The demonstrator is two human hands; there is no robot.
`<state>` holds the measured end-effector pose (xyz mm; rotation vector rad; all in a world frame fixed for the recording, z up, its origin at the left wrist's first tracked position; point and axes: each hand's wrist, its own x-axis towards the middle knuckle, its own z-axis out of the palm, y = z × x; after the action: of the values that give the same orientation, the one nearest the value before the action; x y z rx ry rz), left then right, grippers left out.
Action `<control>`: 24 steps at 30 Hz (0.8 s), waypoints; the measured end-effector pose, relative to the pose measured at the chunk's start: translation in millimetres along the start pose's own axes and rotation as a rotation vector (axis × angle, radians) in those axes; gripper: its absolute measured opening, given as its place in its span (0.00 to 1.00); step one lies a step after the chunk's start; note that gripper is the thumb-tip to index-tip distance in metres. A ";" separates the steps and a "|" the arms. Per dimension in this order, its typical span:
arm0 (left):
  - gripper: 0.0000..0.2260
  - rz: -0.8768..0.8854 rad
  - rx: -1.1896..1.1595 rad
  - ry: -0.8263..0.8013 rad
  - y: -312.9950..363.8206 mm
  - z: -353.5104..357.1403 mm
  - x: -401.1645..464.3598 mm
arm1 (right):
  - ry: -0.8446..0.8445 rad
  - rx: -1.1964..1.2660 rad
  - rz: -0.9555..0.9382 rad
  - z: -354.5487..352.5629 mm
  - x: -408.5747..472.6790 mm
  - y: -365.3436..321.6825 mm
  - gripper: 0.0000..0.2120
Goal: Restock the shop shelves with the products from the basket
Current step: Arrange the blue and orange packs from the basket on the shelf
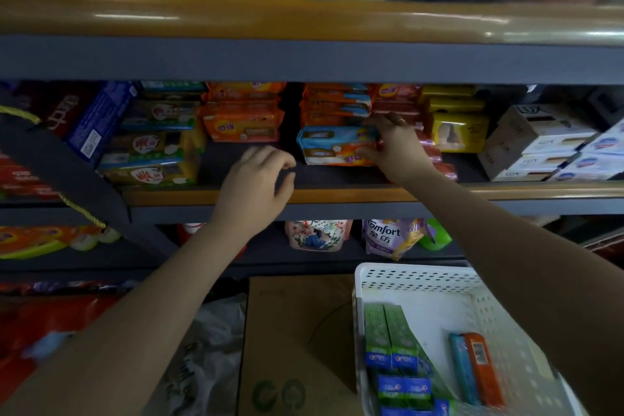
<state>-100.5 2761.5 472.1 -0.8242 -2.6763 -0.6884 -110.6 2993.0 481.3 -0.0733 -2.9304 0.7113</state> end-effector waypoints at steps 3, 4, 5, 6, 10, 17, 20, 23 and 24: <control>0.14 0.117 0.065 -0.056 10.3 -2.9 -10.2 | 0.057 -0.063 0.052 16.3 -3.7 -1.8 0.24; 0.14 0.140 0.090 -0.089 13.1 -1.9 -14.2 | 0.086 -0.128 0.064 21.0 -5.3 -2.8 0.24; 0.14 0.161 0.119 -0.124 16.0 0.1 -18.4 | 0.112 -0.197 0.069 23.5 -7.5 -4.2 0.24; 0.14 0.179 0.144 -0.157 18.8 3.2 -23.3 | 0.136 -0.251 0.065 23.1 -10.1 -4.5 0.24; 0.11 0.204 0.158 -0.293 35.0 23.8 -39.4 | 0.347 -0.249 -0.105 2.3 -43.0 16.6 0.14; 0.10 0.167 0.056 -0.561 108.6 95.6 -47.1 | 0.111 -0.032 0.243 -5.3 -177.6 141.3 0.07; 0.12 0.196 0.056 -0.645 134.7 135.0 -50.4 | -0.248 -0.037 0.627 21.8 -223.5 202.2 0.13; 0.17 0.205 0.058 -0.653 146.5 173.9 -51.5 | -0.599 -0.004 0.858 63.9 -258.6 242.6 0.17; 0.17 0.194 0.047 -0.633 147.6 185.4 -52.2 | -0.643 0.013 0.912 79.5 -267.1 252.1 0.19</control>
<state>8.6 2939.1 347.8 -1.4672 -3.0610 -0.3520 148.0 3160.4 266.1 -1.5076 -3.3974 0.9830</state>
